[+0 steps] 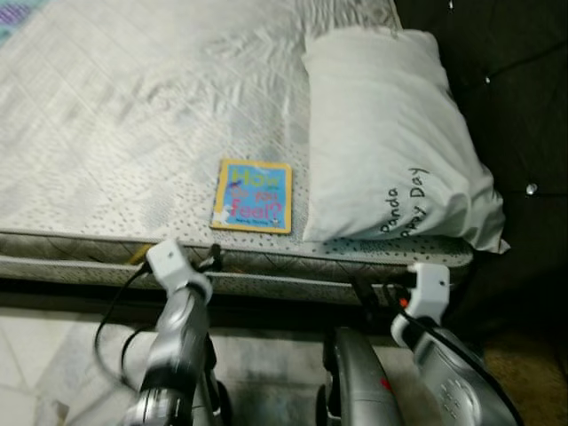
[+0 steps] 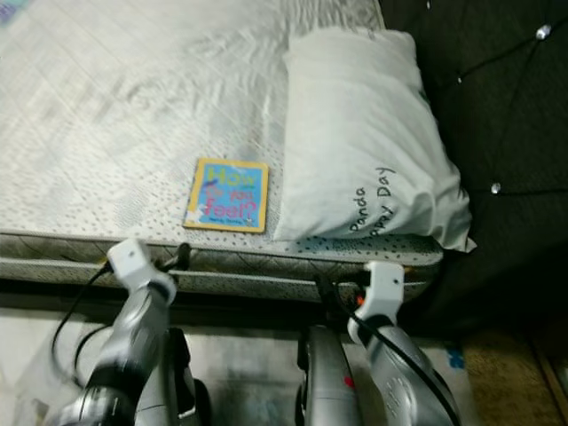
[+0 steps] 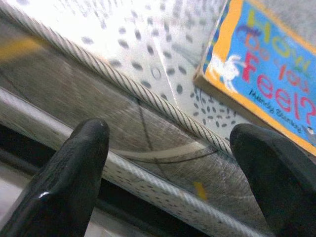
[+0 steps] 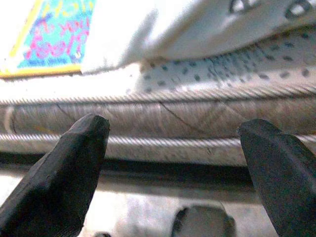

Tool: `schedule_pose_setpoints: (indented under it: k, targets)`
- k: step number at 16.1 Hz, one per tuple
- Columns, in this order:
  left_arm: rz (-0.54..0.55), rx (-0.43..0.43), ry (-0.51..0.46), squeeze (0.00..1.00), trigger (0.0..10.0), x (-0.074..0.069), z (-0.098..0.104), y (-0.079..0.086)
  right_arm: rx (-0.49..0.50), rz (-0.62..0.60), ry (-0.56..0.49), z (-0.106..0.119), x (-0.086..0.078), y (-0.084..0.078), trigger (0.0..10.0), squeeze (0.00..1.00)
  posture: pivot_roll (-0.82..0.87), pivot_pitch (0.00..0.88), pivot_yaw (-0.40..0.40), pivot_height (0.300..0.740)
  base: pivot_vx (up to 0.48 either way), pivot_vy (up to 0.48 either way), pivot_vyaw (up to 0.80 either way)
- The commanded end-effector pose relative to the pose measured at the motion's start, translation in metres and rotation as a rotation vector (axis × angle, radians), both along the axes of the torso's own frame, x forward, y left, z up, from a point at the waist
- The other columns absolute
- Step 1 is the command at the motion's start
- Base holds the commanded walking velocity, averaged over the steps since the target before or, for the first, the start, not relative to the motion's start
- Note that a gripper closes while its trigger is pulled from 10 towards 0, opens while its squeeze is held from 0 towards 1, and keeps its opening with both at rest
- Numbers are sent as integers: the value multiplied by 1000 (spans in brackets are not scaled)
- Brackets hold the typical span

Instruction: Clean up the room

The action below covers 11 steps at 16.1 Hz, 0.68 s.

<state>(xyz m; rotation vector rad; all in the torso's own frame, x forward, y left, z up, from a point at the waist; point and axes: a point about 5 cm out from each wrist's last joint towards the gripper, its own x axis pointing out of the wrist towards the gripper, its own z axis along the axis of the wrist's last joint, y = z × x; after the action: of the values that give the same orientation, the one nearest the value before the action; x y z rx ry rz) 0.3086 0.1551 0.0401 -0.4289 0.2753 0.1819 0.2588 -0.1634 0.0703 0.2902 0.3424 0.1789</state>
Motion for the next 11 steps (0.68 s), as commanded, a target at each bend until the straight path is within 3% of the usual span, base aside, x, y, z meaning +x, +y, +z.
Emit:
schedule_pose_setpoints:
  k: [1,3,6,11]
  targets:
    - [-27,14,0,0,10000,-1,2,-2,-4,-18,17,-5,-1,-3,10000,0,-179,101,-5,585,0,0,0]
    - [-72,63,-3,0,10000,-26,1,0,-2,-27,-11,-5,11,3,10000,0,-137,69,11,585,0,0,0]
    - [-96,83,16,0,10000,-44,-2,1,6,-29,-54,-3,26,12,10000,0,-100,38,24,585,0,0,0]
    - [-125,105,14,0,10000,-48,0,-2,10,-30,-82,-2,45,21,10000,0,-73,0,26,618,0,0,0]
